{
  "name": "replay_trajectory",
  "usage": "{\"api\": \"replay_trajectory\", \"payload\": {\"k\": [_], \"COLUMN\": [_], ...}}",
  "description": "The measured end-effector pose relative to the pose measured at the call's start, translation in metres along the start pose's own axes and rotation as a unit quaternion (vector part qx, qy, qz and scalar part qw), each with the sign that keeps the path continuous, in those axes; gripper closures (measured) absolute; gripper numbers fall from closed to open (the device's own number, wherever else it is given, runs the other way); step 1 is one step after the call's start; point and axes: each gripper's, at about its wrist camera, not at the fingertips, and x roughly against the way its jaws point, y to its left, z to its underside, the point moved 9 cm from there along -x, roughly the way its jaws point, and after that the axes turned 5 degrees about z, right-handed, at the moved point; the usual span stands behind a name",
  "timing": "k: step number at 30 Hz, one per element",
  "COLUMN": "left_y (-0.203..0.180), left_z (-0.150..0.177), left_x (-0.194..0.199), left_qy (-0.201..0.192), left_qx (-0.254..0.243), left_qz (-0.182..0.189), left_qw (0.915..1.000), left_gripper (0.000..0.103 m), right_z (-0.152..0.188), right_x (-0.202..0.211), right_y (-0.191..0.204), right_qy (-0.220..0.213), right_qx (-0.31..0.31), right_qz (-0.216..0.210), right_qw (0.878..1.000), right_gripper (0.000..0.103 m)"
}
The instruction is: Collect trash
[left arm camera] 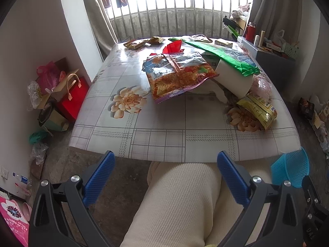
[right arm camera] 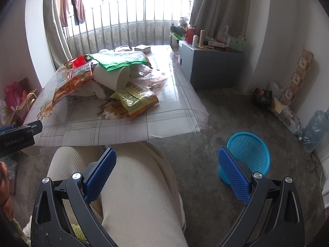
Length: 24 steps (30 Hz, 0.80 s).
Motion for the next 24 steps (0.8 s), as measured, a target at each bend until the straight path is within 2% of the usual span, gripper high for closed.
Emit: {"api": "replay_trajectory", "payload": {"k": [24], "left_y": [-0.015], "left_z": [0.006], "left_x": [-0.003], "left_qy": [0.007], "left_qx": [-0.019], "left_qz": [0.000], "left_qw": [0.9998], "left_gripper": [0.006], "right_z": [0.006], "right_x": [-0.001], "right_y": [-0.010], "right_qy": [0.005], "right_qx": [-0.007], "right_qz": [0.002], "right_qw": [1.000], "right_gripper": [0.008]}}
